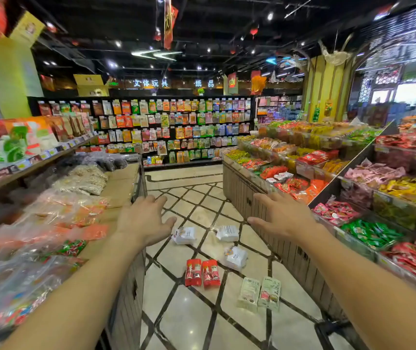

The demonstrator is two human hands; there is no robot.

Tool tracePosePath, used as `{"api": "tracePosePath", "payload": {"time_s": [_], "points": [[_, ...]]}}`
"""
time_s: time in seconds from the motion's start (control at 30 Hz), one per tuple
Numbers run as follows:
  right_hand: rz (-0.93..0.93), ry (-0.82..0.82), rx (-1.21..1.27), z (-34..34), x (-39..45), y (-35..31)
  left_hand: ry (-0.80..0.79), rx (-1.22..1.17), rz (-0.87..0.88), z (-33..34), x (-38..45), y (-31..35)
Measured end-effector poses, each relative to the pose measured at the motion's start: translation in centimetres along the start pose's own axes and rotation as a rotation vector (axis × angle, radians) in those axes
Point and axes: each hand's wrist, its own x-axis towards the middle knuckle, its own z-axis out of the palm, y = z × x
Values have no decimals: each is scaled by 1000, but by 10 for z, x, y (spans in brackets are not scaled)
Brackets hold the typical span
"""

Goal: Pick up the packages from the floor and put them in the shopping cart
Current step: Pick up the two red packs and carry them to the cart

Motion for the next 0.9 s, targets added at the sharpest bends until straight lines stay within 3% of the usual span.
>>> {"api": "tracePosePath", "payload": {"time_s": [0.5,0.67,0.9], "points": [[8,9,95,144,173,28,-37,-21,84,146,178,30],[32,-52,101,193,233,47,-139,-37,67,191,243,41],[54,-167,93,252,312,56,-154,-84,102,266,326,47]]}}
